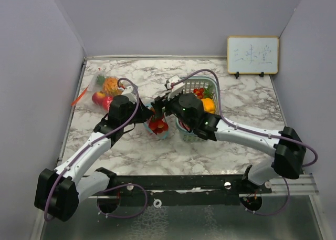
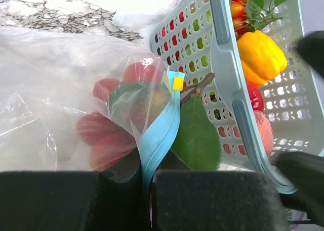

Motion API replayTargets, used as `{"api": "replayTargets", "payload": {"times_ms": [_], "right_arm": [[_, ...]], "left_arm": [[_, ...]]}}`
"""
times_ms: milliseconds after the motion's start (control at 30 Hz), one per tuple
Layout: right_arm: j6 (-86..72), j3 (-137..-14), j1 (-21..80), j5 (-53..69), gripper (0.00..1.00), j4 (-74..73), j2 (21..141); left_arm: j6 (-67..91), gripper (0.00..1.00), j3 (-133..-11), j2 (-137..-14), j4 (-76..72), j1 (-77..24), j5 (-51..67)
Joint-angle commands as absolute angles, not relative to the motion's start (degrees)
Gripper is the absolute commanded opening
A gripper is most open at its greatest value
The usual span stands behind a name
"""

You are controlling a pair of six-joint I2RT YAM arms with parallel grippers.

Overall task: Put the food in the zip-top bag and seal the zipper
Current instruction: Place the fake fruit in the zipper food storage bag.

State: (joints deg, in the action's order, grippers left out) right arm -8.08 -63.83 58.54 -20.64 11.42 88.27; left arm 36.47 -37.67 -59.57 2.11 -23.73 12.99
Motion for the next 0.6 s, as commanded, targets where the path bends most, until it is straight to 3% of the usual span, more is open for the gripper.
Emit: {"api": "replayTargets", "payload": {"times_ms": [0,267,567], "right_arm": [[-9.0,-61.7,58.6,-17.1,0.74,10.5,80.4],[-12.1,-56.3,58.1,-16.3,0.57,8.2,74.4],[-14.2,-53.9,58.0,-15.0,0.56,7.6,72.1]], "left_arm": [[37.2,0.00,-39.7,-58.8,-1.3,-23.9,15.2],[36.9,0.00,-44.3,-54.5,2.8,-23.9,15.1],[36.9,0.00,-50.8,-51.0,5.7,-23.9,14.6]]}}
